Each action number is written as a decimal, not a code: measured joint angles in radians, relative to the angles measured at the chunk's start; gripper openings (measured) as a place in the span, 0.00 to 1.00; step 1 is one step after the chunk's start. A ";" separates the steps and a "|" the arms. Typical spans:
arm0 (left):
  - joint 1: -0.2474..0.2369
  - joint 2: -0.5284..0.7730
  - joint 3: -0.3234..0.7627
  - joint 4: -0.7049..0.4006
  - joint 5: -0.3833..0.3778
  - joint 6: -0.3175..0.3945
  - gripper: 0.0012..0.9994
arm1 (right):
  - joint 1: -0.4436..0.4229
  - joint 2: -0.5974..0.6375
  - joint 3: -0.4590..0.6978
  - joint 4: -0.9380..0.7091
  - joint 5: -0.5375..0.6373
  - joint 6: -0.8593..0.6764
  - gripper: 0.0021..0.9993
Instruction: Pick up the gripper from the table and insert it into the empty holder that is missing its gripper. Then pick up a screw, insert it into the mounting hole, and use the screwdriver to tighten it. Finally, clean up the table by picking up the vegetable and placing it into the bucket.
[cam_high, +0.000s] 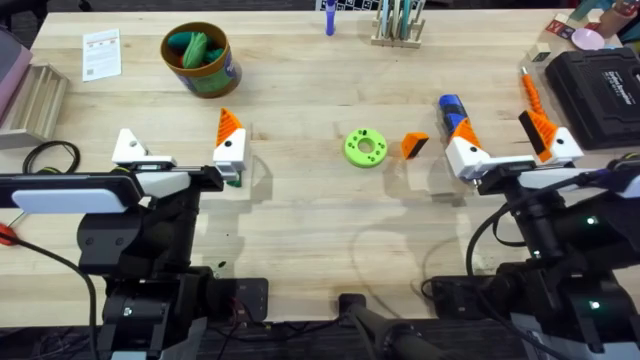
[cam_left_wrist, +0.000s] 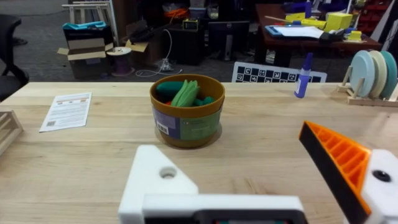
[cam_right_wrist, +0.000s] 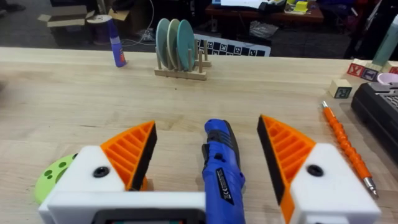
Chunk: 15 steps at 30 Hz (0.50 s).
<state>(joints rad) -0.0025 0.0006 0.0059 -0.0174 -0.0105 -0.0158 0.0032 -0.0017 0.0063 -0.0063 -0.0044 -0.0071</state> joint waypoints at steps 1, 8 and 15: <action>0.000 0.000 0.000 0.000 0.000 0.000 0.99 | 0.000 0.000 0.000 0.000 0.000 0.000 0.99; 0.000 0.000 0.000 -0.002 0.000 0.000 0.99 | 0.000 0.000 0.000 -0.001 0.000 0.000 0.99; 0.000 0.000 0.000 0.003 -0.012 0.000 0.99 | 0.000 0.000 0.000 0.045 0.000 0.000 0.99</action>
<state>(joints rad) -0.0025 0.0006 0.0059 -0.0143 -0.0222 -0.0158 0.0032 -0.0017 0.0063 0.0387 -0.0044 -0.0071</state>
